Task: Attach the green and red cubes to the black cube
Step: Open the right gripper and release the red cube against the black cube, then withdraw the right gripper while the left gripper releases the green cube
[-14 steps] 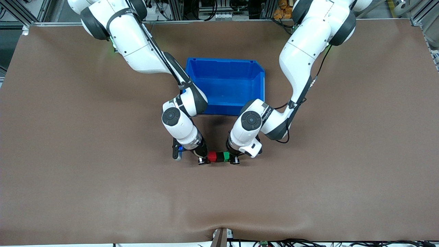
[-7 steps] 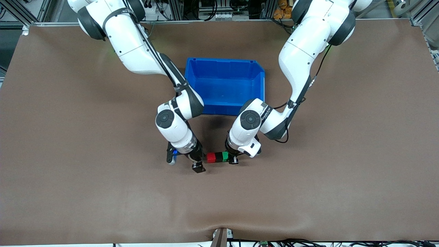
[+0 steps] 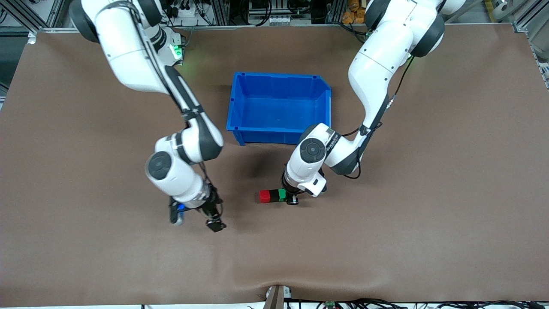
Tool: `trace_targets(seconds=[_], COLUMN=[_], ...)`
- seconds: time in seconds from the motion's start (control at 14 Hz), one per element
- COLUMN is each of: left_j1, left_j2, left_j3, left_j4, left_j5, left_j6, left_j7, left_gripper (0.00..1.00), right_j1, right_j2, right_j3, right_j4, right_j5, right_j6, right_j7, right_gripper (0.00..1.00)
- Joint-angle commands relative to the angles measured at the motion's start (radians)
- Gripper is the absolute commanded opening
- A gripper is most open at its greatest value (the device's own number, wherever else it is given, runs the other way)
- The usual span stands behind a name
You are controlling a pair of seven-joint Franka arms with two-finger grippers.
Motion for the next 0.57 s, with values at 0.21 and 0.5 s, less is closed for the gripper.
trace_targets(seconds=[0.21, 0.5], left_j1=[-0.017, -0.034], left_j2=[-0.005, -0.013], left_j3=[0.001, -0.013], left_j4=[0.025, 0.025], left_j5=[-0.016, -0.01], left_j6=[-0.109, -0.172], left_j7=[-0.007, 0.062], left_gripper=[0.0, 0.0], right_j1=[-0.17, -0.298], right_j2=[-0.094, -0.17], right_j3=[0.008, 0.01], right_j4=[0.059, 0.091], right_j5=[-0.022, -0.019], right_j6=[-0.313, -0.499], right_j7=[-0.372, -0.645], right_gripper=[1.0, 1.0])
